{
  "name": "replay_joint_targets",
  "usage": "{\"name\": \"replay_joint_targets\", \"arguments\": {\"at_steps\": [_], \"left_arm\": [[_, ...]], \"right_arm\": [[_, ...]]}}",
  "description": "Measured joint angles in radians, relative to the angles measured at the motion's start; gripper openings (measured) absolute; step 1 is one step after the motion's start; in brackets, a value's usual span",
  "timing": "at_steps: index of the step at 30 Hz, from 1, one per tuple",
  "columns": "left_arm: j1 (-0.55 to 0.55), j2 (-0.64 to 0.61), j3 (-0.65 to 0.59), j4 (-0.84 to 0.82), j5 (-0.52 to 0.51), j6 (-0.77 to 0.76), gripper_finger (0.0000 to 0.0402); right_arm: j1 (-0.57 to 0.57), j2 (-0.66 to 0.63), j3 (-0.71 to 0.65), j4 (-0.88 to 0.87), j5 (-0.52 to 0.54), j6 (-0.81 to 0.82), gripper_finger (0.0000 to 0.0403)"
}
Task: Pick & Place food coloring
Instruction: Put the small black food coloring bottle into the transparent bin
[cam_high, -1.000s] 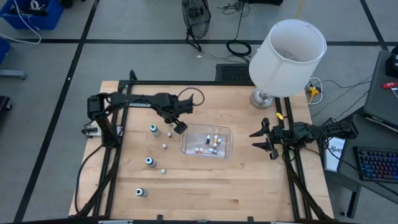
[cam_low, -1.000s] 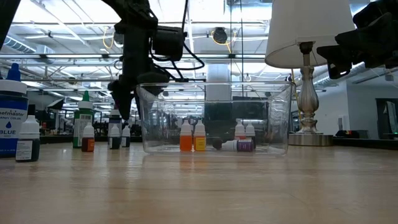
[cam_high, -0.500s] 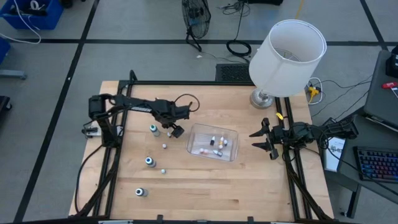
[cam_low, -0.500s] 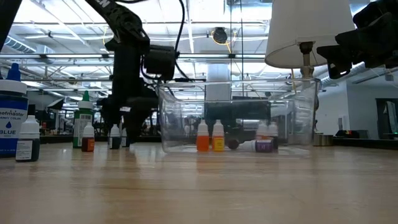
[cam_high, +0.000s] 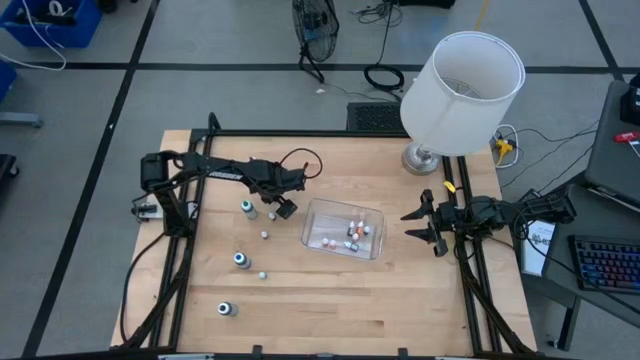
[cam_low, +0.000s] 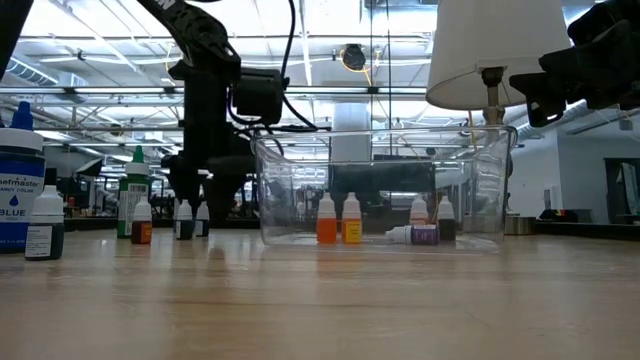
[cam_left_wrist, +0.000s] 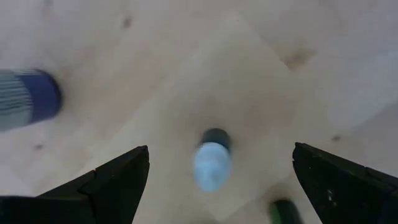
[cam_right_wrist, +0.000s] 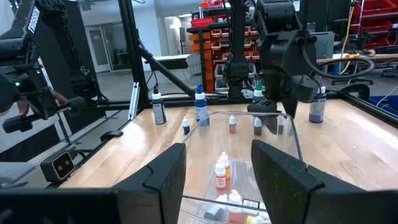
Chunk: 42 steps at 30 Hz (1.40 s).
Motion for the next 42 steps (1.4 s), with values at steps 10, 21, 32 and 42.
{"name": "replay_joint_targets", "arguments": {"at_steps": [10, 21, 32, 42], "left_arm": [[0.0, 0.0, 0.0, -0.001, 0.019, 0.0, 0.0335], [0.0, 0.0, 0.0, -0.001, 0.02, -0.008, 0.0165], [-0.001, -0.002, 0.002, -0.001, 0.02, -0.004, 0.0065], [-0.016, -0.002, 0.075, -0.072, -0.031, 0.011, 0.0065]], "right_arm": [[0.0, 0.0, 0.0, 0.0, 0.0, 0.0, 0.0169], [0.0, 0.0, 0.0, 0.0, 0.0, 0.0, 0.0169], [0.0, 0.0, 0.0, 0.0, 0.0, 0.0, 0.0169], [0.0, 0.0, 0.0, 0.0, 0.0, 0.0, 0.0169]]}}
